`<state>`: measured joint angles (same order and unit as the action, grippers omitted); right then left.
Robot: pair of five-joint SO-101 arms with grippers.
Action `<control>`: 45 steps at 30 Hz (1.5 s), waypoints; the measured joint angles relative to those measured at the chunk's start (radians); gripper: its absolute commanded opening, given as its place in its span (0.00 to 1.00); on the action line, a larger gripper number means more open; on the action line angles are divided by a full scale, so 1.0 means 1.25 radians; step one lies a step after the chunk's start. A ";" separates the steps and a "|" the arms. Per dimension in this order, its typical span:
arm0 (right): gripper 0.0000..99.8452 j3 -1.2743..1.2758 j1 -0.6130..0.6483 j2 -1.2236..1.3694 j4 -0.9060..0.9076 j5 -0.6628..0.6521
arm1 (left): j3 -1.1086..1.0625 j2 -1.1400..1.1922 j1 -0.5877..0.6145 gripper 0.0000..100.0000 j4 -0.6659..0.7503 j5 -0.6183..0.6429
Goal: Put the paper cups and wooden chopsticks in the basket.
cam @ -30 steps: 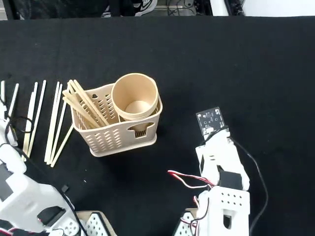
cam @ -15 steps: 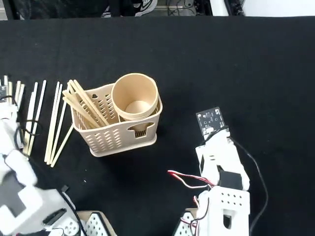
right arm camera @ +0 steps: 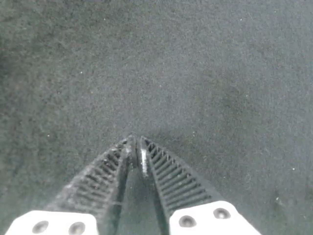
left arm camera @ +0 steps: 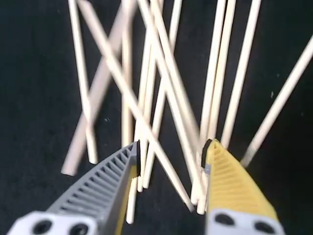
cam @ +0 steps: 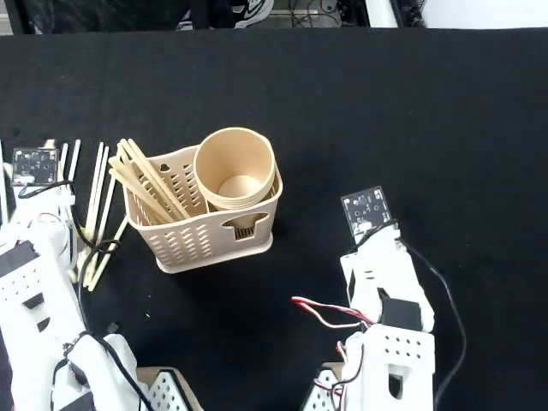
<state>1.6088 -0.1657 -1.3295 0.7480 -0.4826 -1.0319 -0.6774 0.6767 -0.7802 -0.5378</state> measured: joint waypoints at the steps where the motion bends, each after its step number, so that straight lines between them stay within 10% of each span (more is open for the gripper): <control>1: 0.01 0.000 0.000 0.000 0.000 0.000 | 0.006 0.000 0.000 0.24 -0.017 -0.005; 24: 0.01 0.000 0.000 0.000 0.000 0.000 | 0.385 0.638 0.151 0.13 0.001 -0.058; 45: 0.01 0.000 0.000 0.000 0.000 0.000 | 0.403 0.673 0.093 0.03 0.000 -0.058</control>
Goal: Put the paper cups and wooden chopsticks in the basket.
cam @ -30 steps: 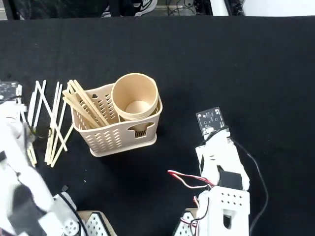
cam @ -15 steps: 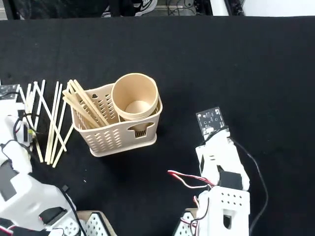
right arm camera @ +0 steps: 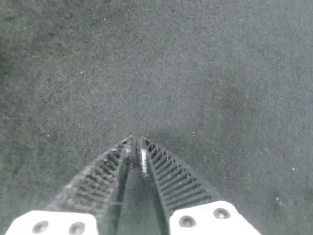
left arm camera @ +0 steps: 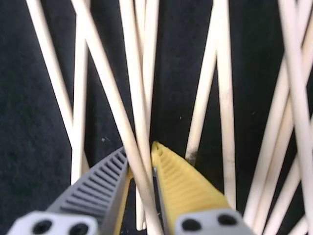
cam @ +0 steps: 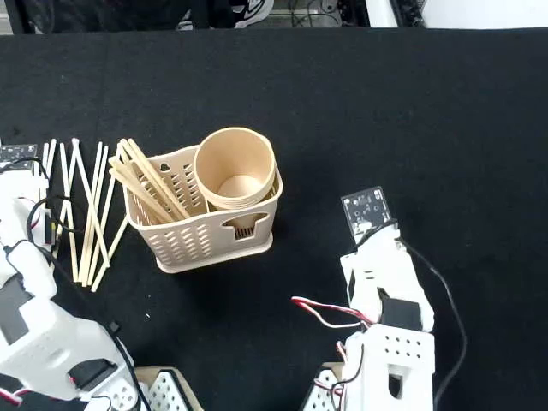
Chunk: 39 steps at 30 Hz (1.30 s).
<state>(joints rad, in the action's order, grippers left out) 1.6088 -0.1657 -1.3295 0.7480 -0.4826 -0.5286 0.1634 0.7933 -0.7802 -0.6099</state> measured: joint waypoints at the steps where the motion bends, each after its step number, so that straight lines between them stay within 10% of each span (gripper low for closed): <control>1: 0.01 0.000 0.000 0.000 0.000 0.000 | 0.000 -0.004 0.000 0.03 0.000 0.000; 13: 0.01 0.000 0.000 0.000 0.000 0.000 | -0.388 -0.458 -0.025 0.03 0.209 0.032; 33: 0.01 0.000 0.000 0.000 0.000 0.000 | -0.550 -1.348 -0.252 0.03 0.042 0.330; 39: 0.01 0.000 0.000 0.000 0.000 0.000 | -0.665 -1.437 -0.312 0.03 0.228 0.383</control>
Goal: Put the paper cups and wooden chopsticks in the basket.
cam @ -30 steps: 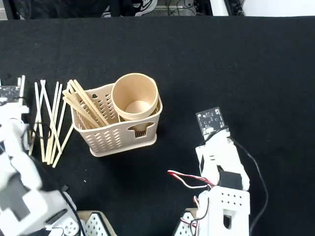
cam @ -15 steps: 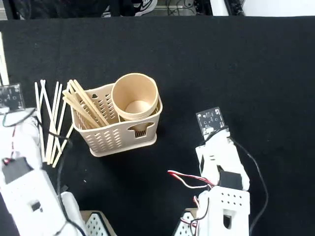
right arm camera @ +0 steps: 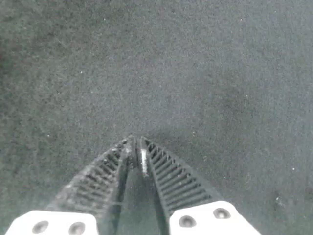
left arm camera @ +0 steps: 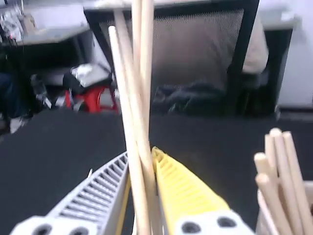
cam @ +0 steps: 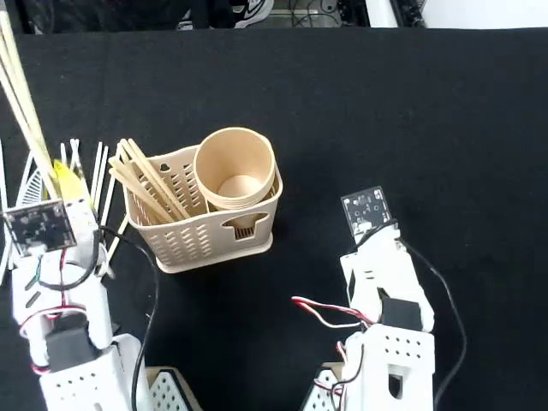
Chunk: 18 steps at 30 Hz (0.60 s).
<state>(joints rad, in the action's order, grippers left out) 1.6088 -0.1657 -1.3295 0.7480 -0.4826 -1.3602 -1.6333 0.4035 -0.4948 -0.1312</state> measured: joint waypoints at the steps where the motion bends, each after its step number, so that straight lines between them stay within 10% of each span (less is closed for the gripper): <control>1: 0.01 0.000 0.000 0.000 0.000 0.000 | -0.027 -0.006 0.000 0.03 0.043 0.012; 18: 0.01 0.000 0.000 0.000 0.000 0.000 | -0.135 -0.118 -0.006 0.03 0.201 0.107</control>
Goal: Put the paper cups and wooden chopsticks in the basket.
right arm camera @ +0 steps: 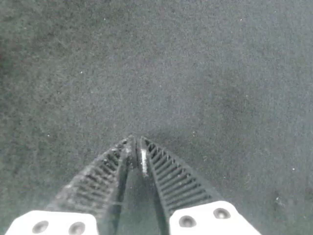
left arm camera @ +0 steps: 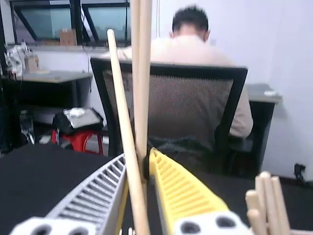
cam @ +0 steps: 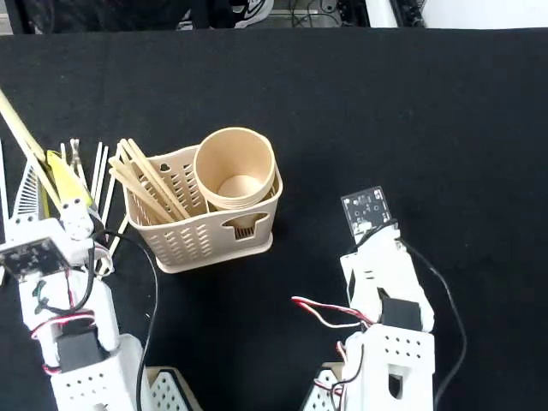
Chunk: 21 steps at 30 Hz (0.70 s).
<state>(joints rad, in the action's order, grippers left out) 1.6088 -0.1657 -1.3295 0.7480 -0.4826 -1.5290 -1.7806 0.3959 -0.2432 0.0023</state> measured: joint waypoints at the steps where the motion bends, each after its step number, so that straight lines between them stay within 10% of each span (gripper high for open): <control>1: 0.01 0.000 0.000 0.000 0.000 0.000 | 0.000 -0.011 0.000 0.03 0.000 0.000; 21: 0.01 0.000 0.000 0.000 0.000 0.000 | 0.281 -0.031 -0.249 0.03 -0.266 0.133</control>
<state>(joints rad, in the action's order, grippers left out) 1.6088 -0.1657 -1.3295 0.7480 -0.4826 -1.1776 -1.8190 0.0844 -0.5762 0.1680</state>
